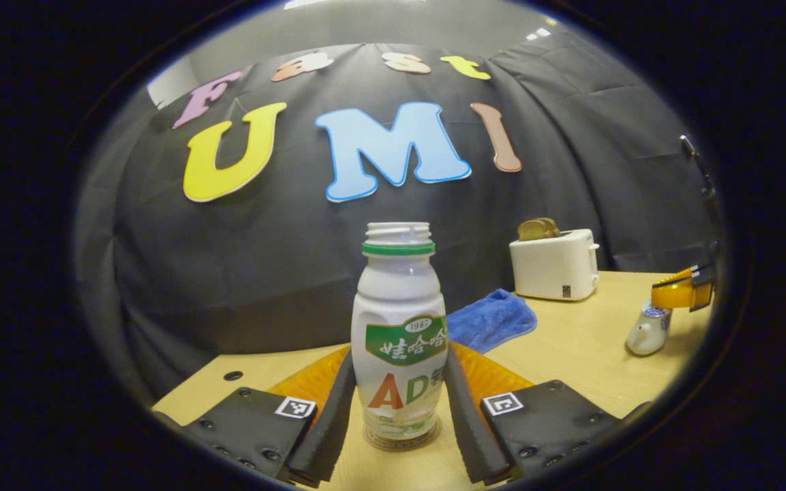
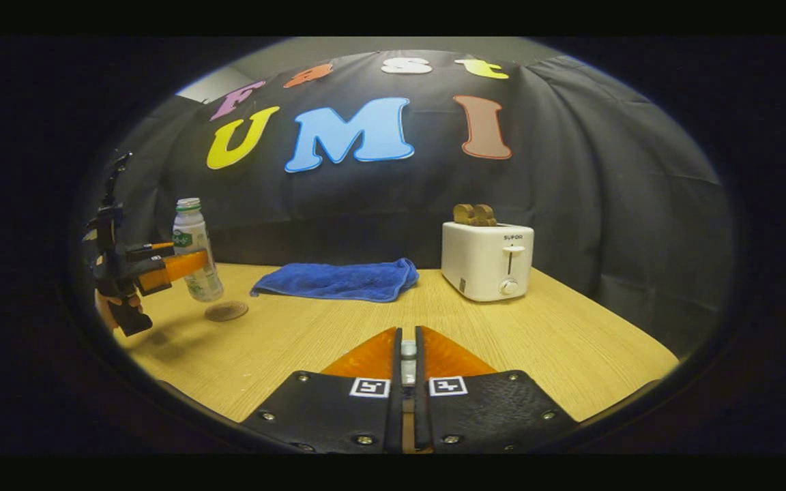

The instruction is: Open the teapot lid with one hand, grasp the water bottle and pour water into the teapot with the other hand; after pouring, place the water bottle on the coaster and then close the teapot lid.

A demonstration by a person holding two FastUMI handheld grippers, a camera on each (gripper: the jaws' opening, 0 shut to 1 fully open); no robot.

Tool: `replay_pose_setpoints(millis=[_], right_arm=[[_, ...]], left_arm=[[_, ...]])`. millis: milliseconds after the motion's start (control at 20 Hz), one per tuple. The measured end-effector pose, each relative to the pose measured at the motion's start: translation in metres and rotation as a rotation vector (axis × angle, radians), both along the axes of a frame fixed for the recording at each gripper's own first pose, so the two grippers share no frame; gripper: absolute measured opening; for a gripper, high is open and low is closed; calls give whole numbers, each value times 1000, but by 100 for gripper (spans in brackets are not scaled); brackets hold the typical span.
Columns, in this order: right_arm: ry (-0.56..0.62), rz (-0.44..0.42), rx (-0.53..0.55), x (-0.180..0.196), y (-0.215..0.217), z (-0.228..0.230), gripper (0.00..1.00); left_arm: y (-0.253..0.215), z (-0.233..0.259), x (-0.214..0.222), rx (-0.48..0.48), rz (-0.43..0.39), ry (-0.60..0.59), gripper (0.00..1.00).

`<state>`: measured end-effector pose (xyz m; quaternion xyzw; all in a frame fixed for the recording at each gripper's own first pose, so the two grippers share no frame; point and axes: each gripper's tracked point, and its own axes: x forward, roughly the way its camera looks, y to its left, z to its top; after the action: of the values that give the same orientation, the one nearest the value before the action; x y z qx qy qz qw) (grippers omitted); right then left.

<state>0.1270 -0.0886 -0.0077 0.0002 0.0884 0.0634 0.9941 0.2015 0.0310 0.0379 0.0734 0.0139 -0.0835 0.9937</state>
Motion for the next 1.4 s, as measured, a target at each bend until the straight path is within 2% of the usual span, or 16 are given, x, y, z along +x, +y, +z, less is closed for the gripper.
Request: replay_pose_setpoints(millis=[50,100,150,350,400,450,500,550,600,700,1000,1150,1250,1300,1350,1400], right_arm=[[-2,-5,-6,0,-1,0,10],[-10,-19,-11,0,-5,1,29],[-25,-23,-14,-1,-5,5,17],[-86,-49,-13,-6,-11,21,45],[-105,-49,-6,-9,-11,28,45],[-129,-43,-1,-10,-9,33,52],[-149,-44,-4,-13,-9,38,60],[-165,-48,-7,-13,-11,41,66],[-174,-48,-9,-14,-10,42,66],[-173,-46,-6,-13,-10,41,66],[-183,-32,-5,-15,-7,43,66],[-196,-20,-8,-17,-3,45,66],[-203,-18,-16,-17,-2,46,66],[-200,-9,-17,-17,0,44,66],[-190,-1,-22,-15,2,41,65],[-179,6,-29,-15,4,37,65]], left_arm=[[3,-6,3,-19,5,18,76],[7,-8,8,-33,9,29,78],[11,-11,11,-40,14,39,80],[13,-30,25,-75,9,92,80],[11,-33,31,-83,8,99,67],[11,-36,36,-88,10,105,81],[11,-39,40,-89,14,112,80],[12,-41,42,-86,22,110,74],[14,-42,43,-78,27,112,80],[18,-41,41,-84,31,111,81],[17,-41,39,-93,33,125,80],[19,-47,41,-118,38,134,75],[16,-52,38,-132,23,154,92],[17,-51,37,-133,20,153,90],[17,-50,36,-140,15,151,100],[16,-47,33,-147,11,149,100]])
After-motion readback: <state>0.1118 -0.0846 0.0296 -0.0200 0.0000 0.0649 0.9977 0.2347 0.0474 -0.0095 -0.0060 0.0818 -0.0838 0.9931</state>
